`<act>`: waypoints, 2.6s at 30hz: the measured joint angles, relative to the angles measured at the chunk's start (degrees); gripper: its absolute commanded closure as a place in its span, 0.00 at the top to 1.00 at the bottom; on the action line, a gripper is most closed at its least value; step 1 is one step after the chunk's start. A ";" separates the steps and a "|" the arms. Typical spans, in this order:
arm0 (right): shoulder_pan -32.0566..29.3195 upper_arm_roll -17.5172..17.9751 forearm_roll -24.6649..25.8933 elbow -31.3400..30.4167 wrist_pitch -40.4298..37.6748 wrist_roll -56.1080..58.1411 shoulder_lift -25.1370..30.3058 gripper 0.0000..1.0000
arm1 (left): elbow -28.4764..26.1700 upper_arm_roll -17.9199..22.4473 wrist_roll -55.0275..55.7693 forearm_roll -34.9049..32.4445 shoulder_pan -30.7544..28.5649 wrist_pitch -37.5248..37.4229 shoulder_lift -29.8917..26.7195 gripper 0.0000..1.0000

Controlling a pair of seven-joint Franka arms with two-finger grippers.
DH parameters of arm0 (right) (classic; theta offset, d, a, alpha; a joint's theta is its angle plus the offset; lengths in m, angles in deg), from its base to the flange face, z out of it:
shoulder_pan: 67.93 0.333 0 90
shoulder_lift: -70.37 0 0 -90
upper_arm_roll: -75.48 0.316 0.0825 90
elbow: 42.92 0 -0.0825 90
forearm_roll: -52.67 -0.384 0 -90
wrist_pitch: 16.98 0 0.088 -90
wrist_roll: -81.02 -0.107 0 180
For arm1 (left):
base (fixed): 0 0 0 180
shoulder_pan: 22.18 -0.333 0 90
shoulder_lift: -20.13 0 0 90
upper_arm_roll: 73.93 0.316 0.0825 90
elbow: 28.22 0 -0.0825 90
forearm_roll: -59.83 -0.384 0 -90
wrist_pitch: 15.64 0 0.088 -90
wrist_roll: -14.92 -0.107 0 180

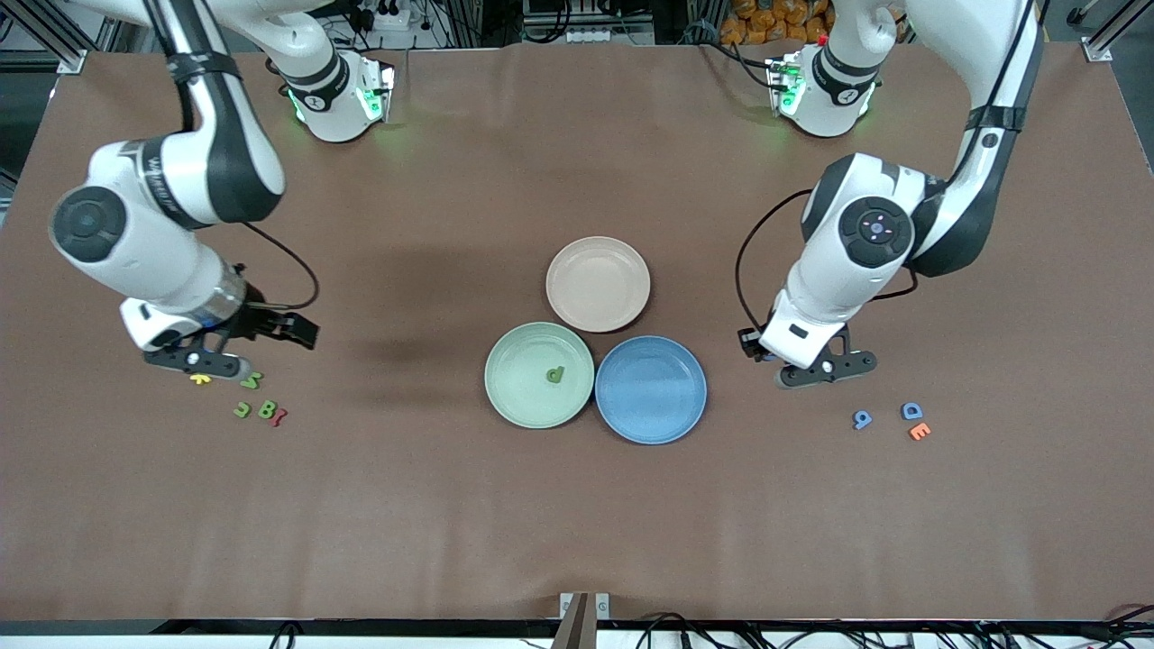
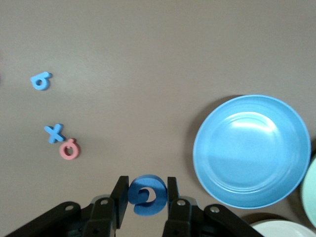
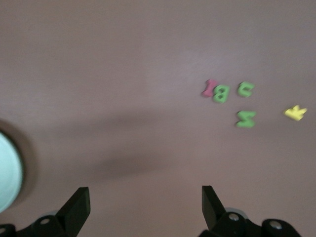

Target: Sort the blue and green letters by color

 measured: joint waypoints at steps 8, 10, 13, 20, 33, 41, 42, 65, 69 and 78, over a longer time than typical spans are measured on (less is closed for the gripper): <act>-6.81 -0.04 0.84 -9.51 11.45 10.47 1.37 1.00 | 4.02 -0.12 6.55 0.28 3.73 0.00 4.13 0.22; -8.11 -0.05 1.66 -10.92 12.99 12.22 1.12 0.99 | 5.22 -0.12 7.86 0.31 4.77 0.00 5.33 0.22; -9.48 -0.04 2.53 -11.95 15.07 13.78 0.39 0.99 | 7.09 -0.12 9.92 0.31 6.04 0.00 6.99 0.22; -11.67 -0.01 3.03 -12.52 21.59 14.56 -3.65 0.98 | 11.69 -0.12 13.22 0.31 7.54 0.00 11.45 0.22; -15.10 -0.02 2.52 -10.75 28.73 14.55 -12.55 0.81 | 17.50 0.09 13.29 0.31 7.60 0.12 18.18 0.22; -15.28 0.03 -2.82 -6.20 26.82 14.55 -16.90 0.76 | 18.46 0.04 13.40 0.31 8.60 0.69 18.90 0.23; -15.28 0.03 -3.02 -5.72 26.27 14.54 -17.27 0.76 | 18.47 0.04 13.45 0.31 8.72 0.81 18.91 0.23; -15.27 0.00 -3.48 -3.77 25.53 15.70 -21.26 0.63 | 18.47 0.15 13.87 0.31 9.14 2.28 19.77 0.82; -15.31 -0.40 -3.48 -3.77 25.93 16.43 -21.44 0.62 | 18.55 0.18 13.87 0.31 9.02 2.42 19.76 0.81; -15.36 -0.55 -3.48 -3.72 26.77 16.93 -22.29 0.58 | 18.60 -0.61 10.16 0.27 5.27 2.27 18.57 0.80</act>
